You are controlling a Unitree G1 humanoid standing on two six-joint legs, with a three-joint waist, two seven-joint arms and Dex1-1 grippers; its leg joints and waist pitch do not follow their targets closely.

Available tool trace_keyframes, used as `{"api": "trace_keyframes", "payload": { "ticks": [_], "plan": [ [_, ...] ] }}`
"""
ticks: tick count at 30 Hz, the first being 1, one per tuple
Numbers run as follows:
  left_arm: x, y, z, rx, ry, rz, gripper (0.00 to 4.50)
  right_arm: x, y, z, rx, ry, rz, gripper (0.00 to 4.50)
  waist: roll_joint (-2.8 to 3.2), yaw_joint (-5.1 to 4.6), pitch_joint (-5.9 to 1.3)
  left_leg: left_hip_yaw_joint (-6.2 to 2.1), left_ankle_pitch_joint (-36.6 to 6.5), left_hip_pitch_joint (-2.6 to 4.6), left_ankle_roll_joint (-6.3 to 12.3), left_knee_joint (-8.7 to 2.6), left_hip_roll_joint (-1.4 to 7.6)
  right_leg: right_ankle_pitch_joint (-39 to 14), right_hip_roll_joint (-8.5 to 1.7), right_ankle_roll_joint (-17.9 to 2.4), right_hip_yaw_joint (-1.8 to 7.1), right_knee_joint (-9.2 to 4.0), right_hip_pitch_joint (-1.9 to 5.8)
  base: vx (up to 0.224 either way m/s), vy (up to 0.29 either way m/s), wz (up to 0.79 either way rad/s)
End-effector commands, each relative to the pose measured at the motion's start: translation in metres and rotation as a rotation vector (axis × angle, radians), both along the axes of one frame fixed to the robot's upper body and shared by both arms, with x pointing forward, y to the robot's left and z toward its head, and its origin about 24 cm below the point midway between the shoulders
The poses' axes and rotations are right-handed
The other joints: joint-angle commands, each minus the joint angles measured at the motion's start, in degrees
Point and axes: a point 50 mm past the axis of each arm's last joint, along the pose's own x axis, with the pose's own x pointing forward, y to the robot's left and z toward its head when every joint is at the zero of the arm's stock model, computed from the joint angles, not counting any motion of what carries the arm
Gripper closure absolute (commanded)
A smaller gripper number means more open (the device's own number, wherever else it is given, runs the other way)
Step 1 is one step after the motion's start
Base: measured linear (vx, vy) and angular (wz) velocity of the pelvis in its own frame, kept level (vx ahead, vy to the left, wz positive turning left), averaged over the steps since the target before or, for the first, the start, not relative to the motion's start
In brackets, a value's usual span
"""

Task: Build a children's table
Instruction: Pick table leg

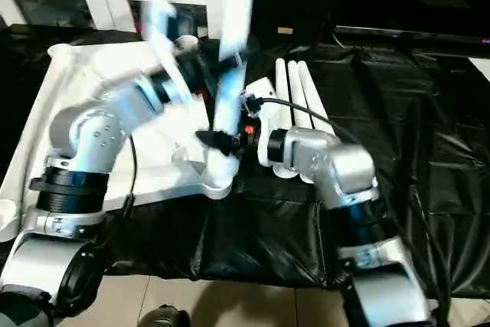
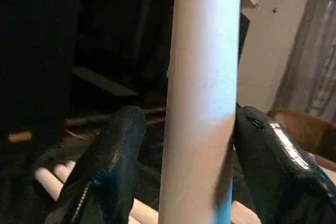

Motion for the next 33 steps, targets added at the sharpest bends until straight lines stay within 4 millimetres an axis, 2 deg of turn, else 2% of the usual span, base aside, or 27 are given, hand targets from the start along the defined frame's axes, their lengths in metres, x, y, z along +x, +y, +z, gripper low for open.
{"api": "trace_keyframes", "payload": {
  "ticks": [1,3,4,5,6,8,9,10,11,14,16,18,20,21,22,24,30,33],
  "plan": [
    [-0.002,0.002,0.008,0.027,-0.057,-0.001,1.54,0.004,-0.005,0.002,0.008,-0.042,-0.065,2.59,-0.42,-0.38,-4.77,-0.56,-5.7,1.66,-1.67,-3.44,2.01,1.5,-4.32,-11.1,2.29,-4.00,2.51,0.000,0.000,0.00],
    [-0.004,0.010,-0.001,0.107,-0.090,-0.043,1.54,0.008,-0.004,0.000,0.010,-0.083,-0.129,2.59,-0.11,-0.29,-4.83,-0.68,-5.8,1.69,-1.87,-3.47,2.04,0.3,-4.49,-10.7,2.30,-4.11,2.20,0.000,0.000,0.00],
    [-0.005,0.013,-0.005,0.146,-0.106,-0.053,1.54,0.009,-0.003,-0.001,0.011,-0.093,-0.146,2.59,-0.09,-0.51,-4.79,-0.74,-6.2,1.67,-2.36,-3.68,2.04,-0.4,-4.34,-10.2,2.26,-4.05,2.29,0.000,0.000,0.00],
    [-0.004,0.024,-0.026,0.298,-0.101,-0.064,1.54,0.011,-0.004,-0.002,0.030,-0.123,-0.201,2.59,0.13,-0.64,-4.82,-0.75,-6.6,1.81,-2.75,-3.73,2.10,-0.7,-4.32,-9.8,2.28,-3.98,2.09,0.000,0.000,0.00],
    [-0.004,0.025,-0.028,0.312,-0.099,-0.065,1.54,0.011,-0.004,-0.002,0.033,-0.123,-0.203,2.59,0.15,-0.78,-4.79,-0.76,-6.9,1.80,-2.86,-3.82,2.10,-0.8,-4.23,-9.5,2.29,-4.00,2.05,0.000,0.000,0.00],
    [-0.007,0.040,-0.055,0.483,-0.075,-0.085,1.54,0.012,-0.007,-0.006,0.066,-0.115,-0.229,2.59,0.29,-1.17,-4.84,-0.78,-7.2,1.87,-3.15,-3.89,2.10,0.0,-4.12,-9.2,2.28,-3.84,2.09,0.000,0.000,0.00],
    [-0.007,0.040,-0.056,0.490,-0.074,-0.086,1.54,0.012,-0.007,-0.006,0.067,-0.115,-0.230,2.59,0.38,-1.28,-4.84,-0.75,-7.3,1.94,-3.23,-3.94,2.11,0.5,-4.10,-9.1,2.28,-3.80,2.03,0.000,0.000,0.00],
    [-0.011,0.048,-0.069,0.561,-0.061,-0.106,1.54,0.011,-0.007,-0.008,0.074,-0.104,-0.225,2.59,0.49,-1.39,-4.86,-0.73,-7.4,2.02,-3.29,-3.94,2.10,1.1,-4.07,-9.3,2.28,-3.80,1.99,0.000,0.000,0.00],
    [-0.018,0.060,-0.090,0.675,-0.026,-0.145,1.54,0.009,-0.008,-0.010,0.073,-0.100,-0.211,2.59,0.34,-1.48,-4.84,-0.80,-7.7,1.93,-3.32,-4.09,2.13,1.2,-4.12,-9.3,2.25,-3.78,2.09,0.000,0.000,0.00],
    [-0.030,0.075,-0.116,0.762,0.052,-0.218,1.54,0.005,-0.007,-0.016,0.062,-0.101,-0.181,2.59,0.43,-1.92,-4.73,-0.70,-8.1,1.81,-3.15,-4.12,2.06,1.2,-4.10,-9.4,2.29,-3.69,2.02,0.000,0.000,0.00],
    [-0.036,0.082,-0.133,0.817,0.114,-0.243,1.54,0.003,-0.006,-0.020,0.047,-0.105,-0.166,2.59,0.53,-1.97,-4.65,-0.58,-9.7,2.06,-3.47,-4.24,2.14,-0.5,-4.15,-10.3,2.33,-3.85,1.83,0.000,0.000,0.00],
    [-0.038,0.084,-0.139,0.837,0.133,-0.243,1.82,0.002,-0.005,-0.021,0.045,-0.105,-0.161,2.59,0.50,-1.99,-4.58,-0.60,-10.9,2.20,-3.68,-4.36,2.20,-2.2,-4.20,-10.7,2.35,-3.91,1.71,0.000,0.000,0.00],
    [-0.040,0.093,-0.156,0.880,0.184,-0.224,1.92,0.001,-0.002,-0.022,0.053,-0.108,-0.151,2.59,0.45,-2.06,-4.30,-0.61,-12.9,2.13,-3.77,-4.51,2.24,-4.9,-4.34,-10.8,2.50,-4.29,1.57,0.000,0.000,0.00],
    [-0.040,0.093,-0.156,0.880,0.184,-0.224,1.92,0.001,-0.002,-0.022,0.053,-0.108,-0.151,2.59,0.41,-2.07,-4.29,-0.65,-13.1,2.10,-3.84,-4.56,2.20,-5.6,-4.41,-10.6,2.53,-4.32,1.67,0.000,0.000,0.00],
    [-0.039,0.097,-0.160,0.895,0.195,-0.201,2.15,0.001,-0.001,-0.021,0.053,-0.109,-0.146,2.59,0.50,-2.09,-4.39,-0.70,-13.1,2.21,-3.97,-4.61,2.28,-5.8,-4.41,-10.4,2.52,-4.30,1.62,0.000,0.000,0.00],
    [-0.037,0.101,-0.161,0.890,0.207,-0.189,2.29,0.000,0.001,-0.021,0.051,-0.109,-0.132,2.59,0.49,-2.10,-4.40,-0.71,-13.2,2.28,-4.06,-4.61,2.31,-5.8,-4.42,-10.4,2.54,-4.29,1.53,0.000,0.000,0.00],
    [-0.037,0.112,-0.164,0.908,0.246,-0.192,2.88,-0.003,0.003,-0.023,0.040,-0.110,-0.095,2.59,0.55,-2.08,-4.60,-0.69,-11.0,2.08,-3.30,-4.39,2.23,-1.7,-4.40,-11.4,2.46,-3.87,1.65,0.000,0.000,0.00],
    [-0.037,0.115,-0.165,0.908,0.260,-0.195,3.14,-0.003,0.004,-0.023,0.038,-0.110,-0.088,2.59,0.55,-2.20,-4.57,-0.65,-11.2,2.07,-3.07,-4.38,2.17,-1.5,-4.37,-11.7,2.43,-3.87,1.66,0.000,0.000,0.00]
  ]
}}
